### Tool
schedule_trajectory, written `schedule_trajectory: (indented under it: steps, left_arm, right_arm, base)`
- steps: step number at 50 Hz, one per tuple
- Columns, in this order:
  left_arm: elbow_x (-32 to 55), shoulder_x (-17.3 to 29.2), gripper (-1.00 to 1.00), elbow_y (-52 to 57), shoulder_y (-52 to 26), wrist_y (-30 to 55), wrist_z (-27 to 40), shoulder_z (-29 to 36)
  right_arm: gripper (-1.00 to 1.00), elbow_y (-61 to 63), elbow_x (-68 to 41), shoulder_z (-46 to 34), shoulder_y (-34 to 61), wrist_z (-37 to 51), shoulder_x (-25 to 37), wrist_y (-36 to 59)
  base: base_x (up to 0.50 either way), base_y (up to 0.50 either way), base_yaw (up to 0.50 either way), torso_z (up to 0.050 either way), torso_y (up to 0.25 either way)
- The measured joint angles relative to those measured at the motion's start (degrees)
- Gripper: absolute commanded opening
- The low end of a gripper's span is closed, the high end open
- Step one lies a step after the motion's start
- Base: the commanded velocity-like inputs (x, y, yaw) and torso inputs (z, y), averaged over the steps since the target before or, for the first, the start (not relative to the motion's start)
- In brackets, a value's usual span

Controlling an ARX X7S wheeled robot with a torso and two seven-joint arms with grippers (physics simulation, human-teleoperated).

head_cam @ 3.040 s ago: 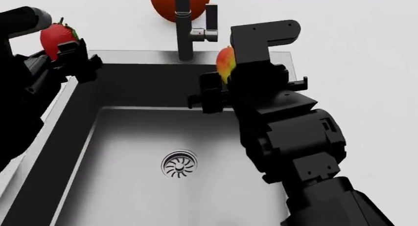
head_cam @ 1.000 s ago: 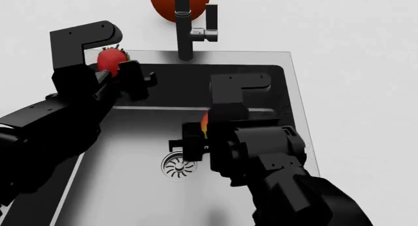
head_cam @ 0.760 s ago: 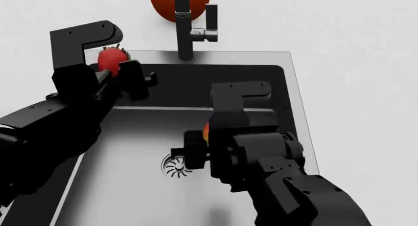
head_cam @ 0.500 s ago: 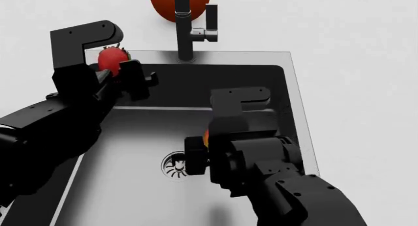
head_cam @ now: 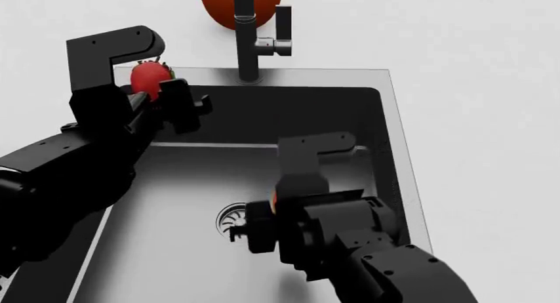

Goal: There is a mixed pile of frozen fruits and vegetables on the counter. Locate all the frozen vegetables and place the items in a bowl on the counter. Take all the frozen fruits and defrost them in a running sink.

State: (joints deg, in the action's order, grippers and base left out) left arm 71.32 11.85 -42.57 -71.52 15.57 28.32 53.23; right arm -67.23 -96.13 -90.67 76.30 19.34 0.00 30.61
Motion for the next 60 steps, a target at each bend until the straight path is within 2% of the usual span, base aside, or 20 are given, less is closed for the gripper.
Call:
schedule_trajectory:
  steps: [60]
  left_arm:
    - [-0.29,-0.51,-1.0,-0.46,-0.1,-0.34,0.01,0.12]
  right_arm:
    - [-1.0,0.55,4.77,0.44,-5.1,-0.51,0.0,0.52]
  base:
    - [0.0,0.0,0.0,0.0,0.0]
